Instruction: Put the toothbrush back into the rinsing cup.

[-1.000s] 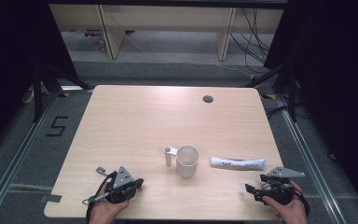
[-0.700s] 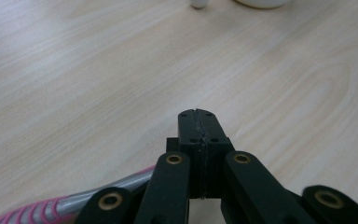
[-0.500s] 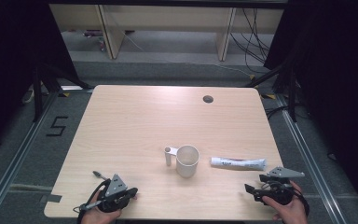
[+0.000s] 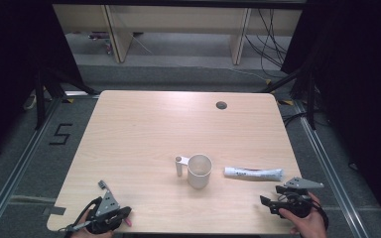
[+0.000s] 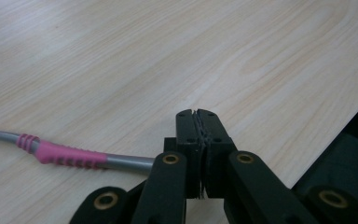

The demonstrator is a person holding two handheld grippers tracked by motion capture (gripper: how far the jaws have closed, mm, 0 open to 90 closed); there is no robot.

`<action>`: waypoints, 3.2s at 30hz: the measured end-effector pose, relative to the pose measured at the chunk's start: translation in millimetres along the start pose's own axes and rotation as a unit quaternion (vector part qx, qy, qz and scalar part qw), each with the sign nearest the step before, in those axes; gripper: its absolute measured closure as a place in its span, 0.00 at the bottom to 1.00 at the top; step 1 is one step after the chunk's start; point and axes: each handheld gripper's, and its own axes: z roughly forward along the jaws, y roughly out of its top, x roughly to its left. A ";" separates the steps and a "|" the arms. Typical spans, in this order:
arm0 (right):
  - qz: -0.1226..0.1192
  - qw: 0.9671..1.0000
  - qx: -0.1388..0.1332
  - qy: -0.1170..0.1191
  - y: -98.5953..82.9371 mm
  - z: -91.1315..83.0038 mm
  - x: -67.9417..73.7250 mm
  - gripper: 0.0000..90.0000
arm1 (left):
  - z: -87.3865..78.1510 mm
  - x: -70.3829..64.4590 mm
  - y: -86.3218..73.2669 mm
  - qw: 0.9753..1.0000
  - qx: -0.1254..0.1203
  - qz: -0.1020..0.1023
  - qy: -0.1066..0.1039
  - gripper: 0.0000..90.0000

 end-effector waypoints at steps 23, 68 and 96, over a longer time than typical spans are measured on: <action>-0.001 1.000 0.008 0.003 -0.1 -0.1 1.1 0.26 | -24.2 26.6 9.2 0.989 0.055 -0.130 0.046 0.51; 0.021 0.999 0.020 0.022 -1.0 2.8 4.7 0.26 | 31.6 27.7 69.4 0.978 0.210 0.012 0.007 0.86; 0.007 1.000 0.019 0.019 -1.3 3.3 4.4 0.26 | 51.3 20.8 96.4 0.947 0.312 0.072 -0.008 0.91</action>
